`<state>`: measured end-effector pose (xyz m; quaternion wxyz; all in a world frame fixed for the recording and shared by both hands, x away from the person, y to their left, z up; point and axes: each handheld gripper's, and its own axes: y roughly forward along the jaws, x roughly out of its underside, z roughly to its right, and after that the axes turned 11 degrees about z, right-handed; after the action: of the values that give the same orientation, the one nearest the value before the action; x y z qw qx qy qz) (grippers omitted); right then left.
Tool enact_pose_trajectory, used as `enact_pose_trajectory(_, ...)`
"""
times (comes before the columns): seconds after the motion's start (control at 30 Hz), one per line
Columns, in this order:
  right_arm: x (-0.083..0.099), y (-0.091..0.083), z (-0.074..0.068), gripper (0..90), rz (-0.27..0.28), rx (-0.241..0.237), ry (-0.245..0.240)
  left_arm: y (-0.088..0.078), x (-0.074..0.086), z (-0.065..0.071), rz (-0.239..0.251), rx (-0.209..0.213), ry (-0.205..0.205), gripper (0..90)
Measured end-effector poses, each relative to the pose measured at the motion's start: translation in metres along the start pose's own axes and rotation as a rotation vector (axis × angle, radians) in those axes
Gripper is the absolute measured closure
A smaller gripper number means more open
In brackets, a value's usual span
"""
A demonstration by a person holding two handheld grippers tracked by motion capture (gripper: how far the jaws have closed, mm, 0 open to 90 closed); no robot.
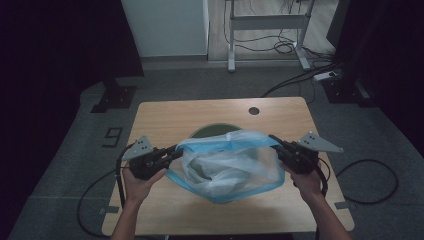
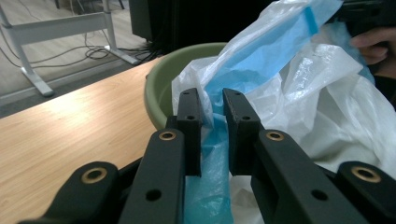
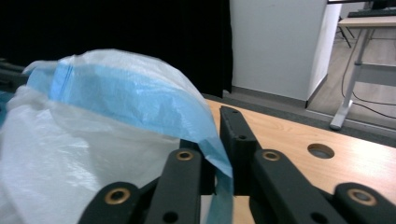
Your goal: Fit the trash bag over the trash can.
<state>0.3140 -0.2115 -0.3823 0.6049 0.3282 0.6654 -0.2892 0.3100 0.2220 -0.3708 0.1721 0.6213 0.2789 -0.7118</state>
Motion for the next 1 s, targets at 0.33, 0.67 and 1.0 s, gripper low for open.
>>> enact_pose_trajectory(0.33,0.005,0.042,0.018,88.7,-0.038,0.058,0.013,0.020,0.001,-0.037,0.000,-0.048,-0.122,84.4)
enact_pose_trajectory(0.67,0.031,0.079,0.046,88.6,-0.085,0.046,0.220,0.047,0.013,-0.063,-0.062,-0.133,-0.178,87.4)
enact_pose_trajectory(1.0,0.058,0.095,0.048,87.2,-0.206,0.074,0.243,0.072,0.048,-0.077,-0.182,-0.159,-0.308,88.5)
